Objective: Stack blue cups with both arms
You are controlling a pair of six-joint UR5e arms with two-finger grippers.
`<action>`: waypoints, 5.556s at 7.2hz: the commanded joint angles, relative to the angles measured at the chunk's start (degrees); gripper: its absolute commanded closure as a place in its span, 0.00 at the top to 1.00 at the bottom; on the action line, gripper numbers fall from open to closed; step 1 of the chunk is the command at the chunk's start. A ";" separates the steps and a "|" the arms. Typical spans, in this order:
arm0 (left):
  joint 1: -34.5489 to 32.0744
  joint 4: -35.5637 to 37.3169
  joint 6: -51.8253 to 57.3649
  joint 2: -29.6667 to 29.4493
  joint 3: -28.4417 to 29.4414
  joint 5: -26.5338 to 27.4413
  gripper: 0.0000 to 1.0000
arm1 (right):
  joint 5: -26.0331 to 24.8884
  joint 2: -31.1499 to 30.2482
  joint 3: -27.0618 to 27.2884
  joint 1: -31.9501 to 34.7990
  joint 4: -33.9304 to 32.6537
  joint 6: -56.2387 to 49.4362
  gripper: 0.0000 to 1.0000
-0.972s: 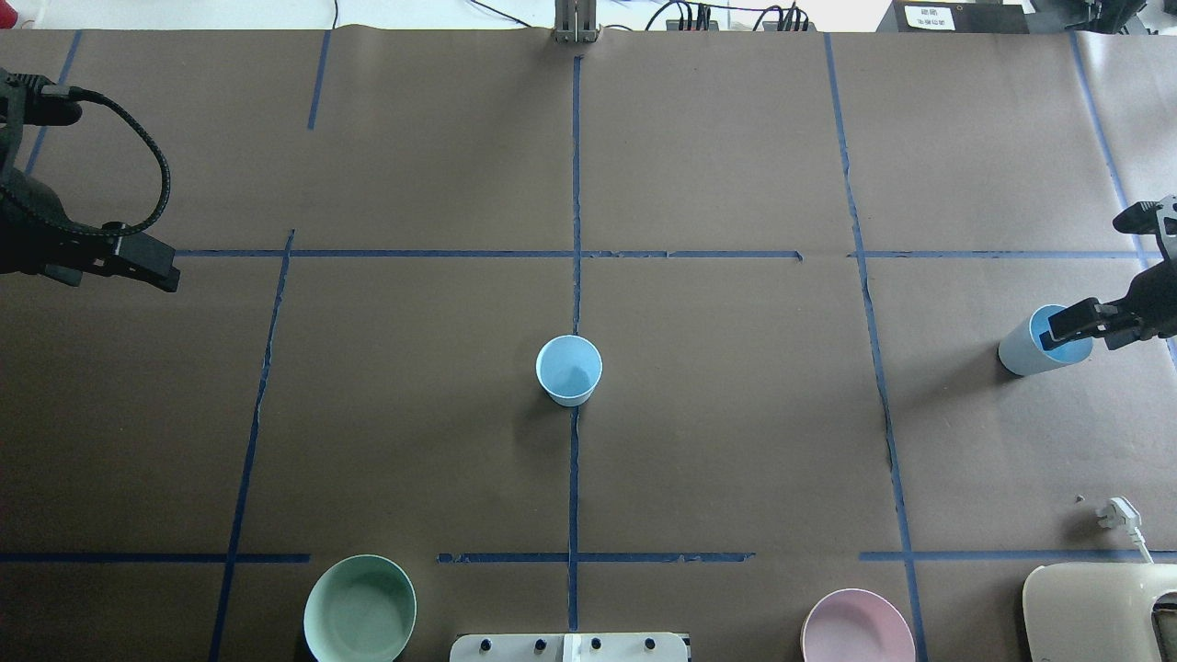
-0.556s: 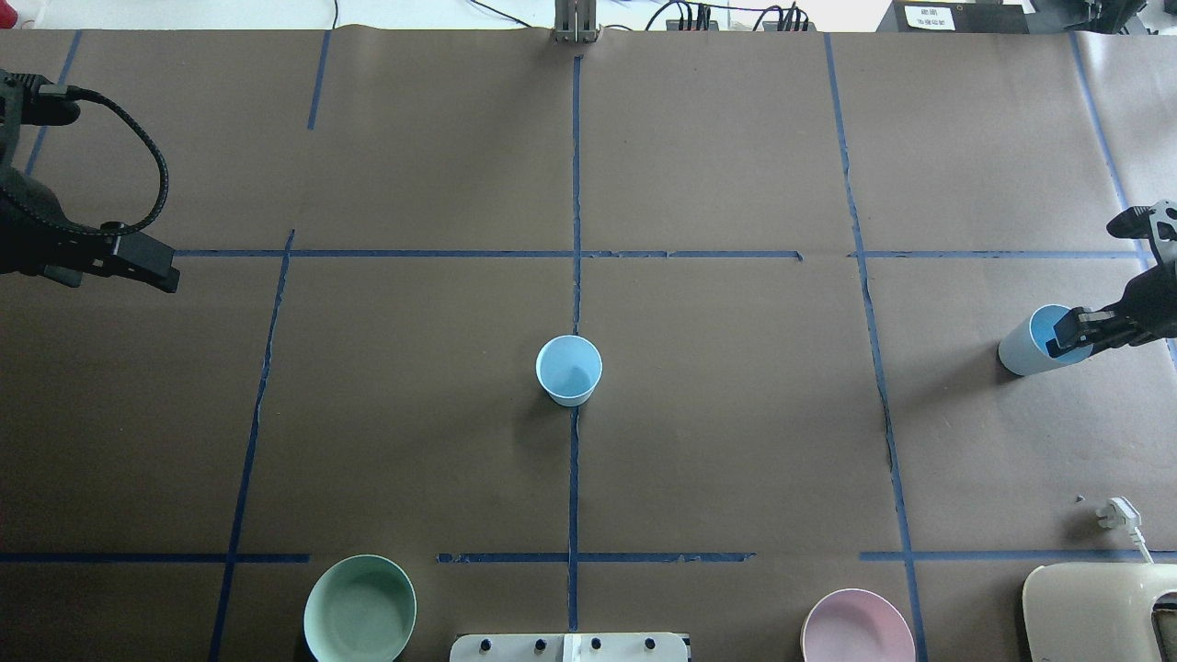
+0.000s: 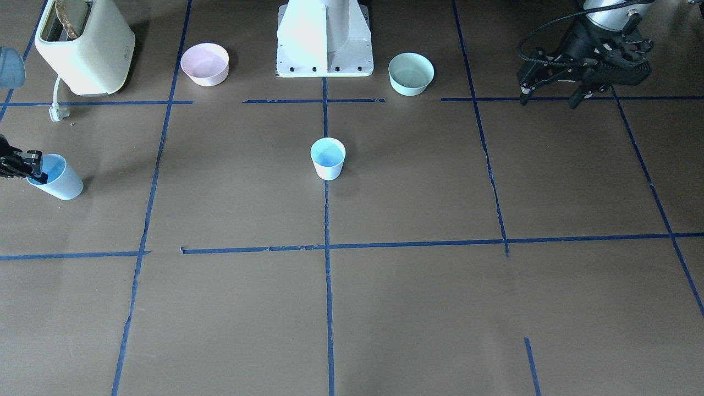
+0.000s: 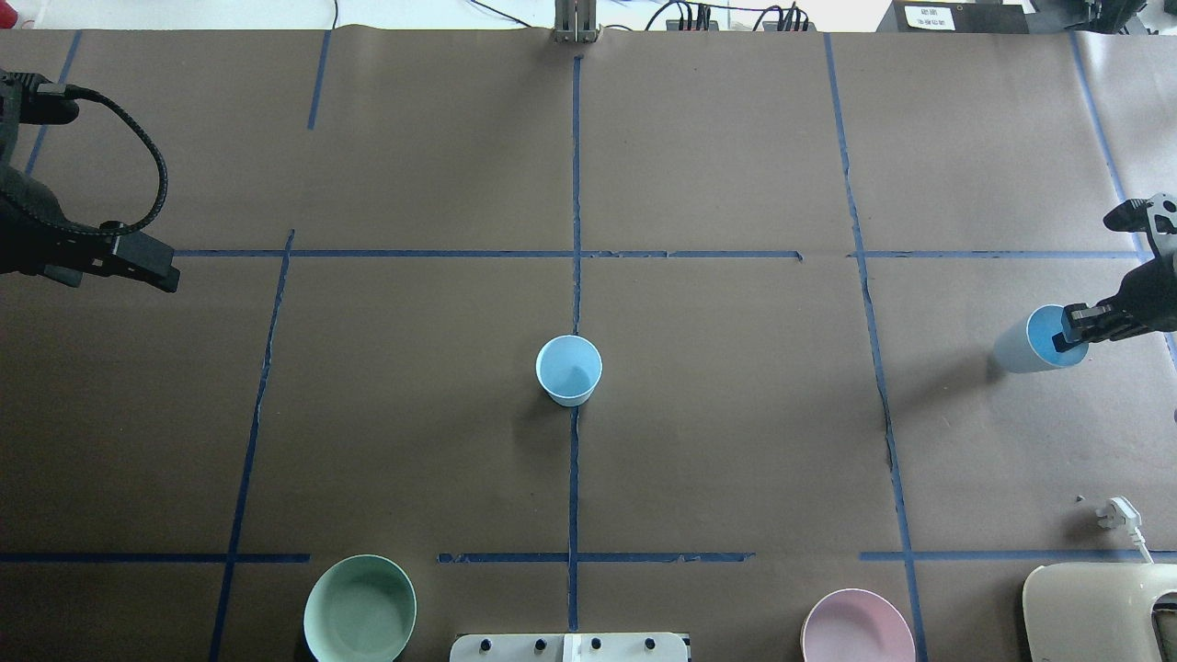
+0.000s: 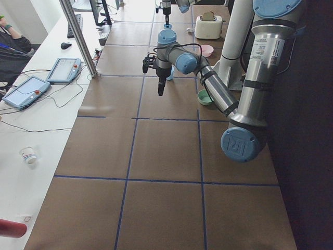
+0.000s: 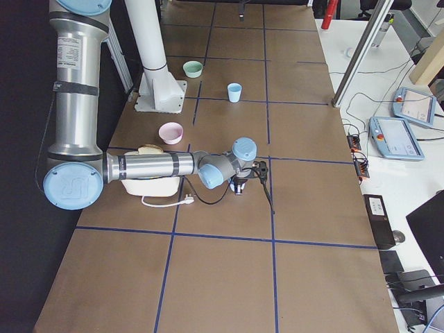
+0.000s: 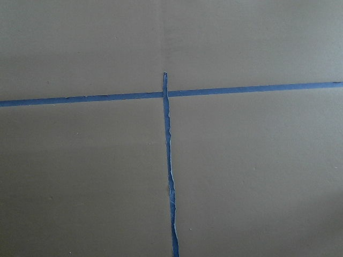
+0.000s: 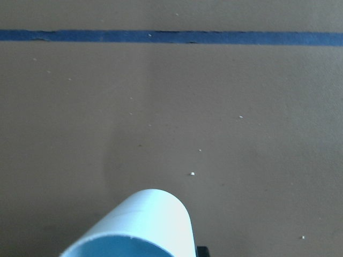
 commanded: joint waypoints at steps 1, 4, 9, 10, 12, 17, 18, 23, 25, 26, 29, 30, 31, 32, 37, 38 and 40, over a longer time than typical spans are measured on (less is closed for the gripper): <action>0.00 0.05 0.00 0.09 -0.09 0.16 1.00 | 0.82 5.65 8.16 0.77 -11.72 0.65 0.00; 0.00 -0.64 1.05 3.50 0.88 0.68 1.00 | -0.40 23.39 15.15 -3.50 -28.95 13.22 0.00; -9.38 -0.91 25.88 6.42 11.48 0.16 1.00 | -20.16 39.34 14.37 -27.50 -29.31 39.13 0.00; -11.67 -0.91 30.19 6.42 13.95 -0.02 1.00 | -22.36 41.53 12.45 -29.18 -29.31 40.71 0.00; -13.09 -0.91 31.99 7.03 14.94 -0.02 1.00 | -26.57 43.56 9.98 -32.96 -30.79 41.17 0.00; -14.59 -1.00 34.89 8.44 14.94 -0.11 1.00 | -27.39 45.86 7.24 -34.47 -31.86 41.61 0.22; -14.59 -1.00 34.81 8.44 14.94 -0.02 1.00 | -27.48 45.60 7.42 -34.56 -31.77 41.52 0.99; -14.59 -1.00 34.80 8.44 14.94 -0.02 1.00 | -27.39 45.68 8.47 -33.95 -31.86 41.52 1.00; -14.76 -1.00 34.98 8.53 14.94 -0.11 1.00 | -26.60 43.24 11.97 -28.70 -32.64 40.56 1.00; -15.11 -1.00 34.98 8.53 14.94 -0.19 1.00 | -25.90 40.09 15.56 -26.15 -34.82 37.68 1.00; -16.78 -0.91 38.31 8.88 15.55 -2.90 1.00 | -14.52 27.89 18.58 -10.19 -35.47 14.97 1.00; -19.22 -0.91 41.71 9.14 17.91 -5.44 1.00 | -10.21 21.92 18.41 -2.55 -35.46 3.32 1.00; -23.08 -0.91 46.80 9.23 21.41 -7.82 1.00 | -7.12 17.51 16.93 5.09 -35.55 -7.42 1.00; -28.25 -0.82 52.24 9.23 26.06 -9.67 1.00 | -1.69 15.12 12.47 11.96 -35.46 -18.66 1.00; -34.98 -0.91 60.21 11.59 34.19 -11.00 1.00 | 6.71 8.07 -6.87 29.75 -35.37 -48.21 1.00; -35.07 -1.00 60.21 12.82 34.19 -11.09 1.00 | 6.36 8.33 -7.08 29.87 -35.37 -47.96 1.00; -35.16 -7.28 59.86 15.02 34.36 -11.09 1.00 | 6.62 7.02 -7.52 32.04 -34.07 -48.04 1.00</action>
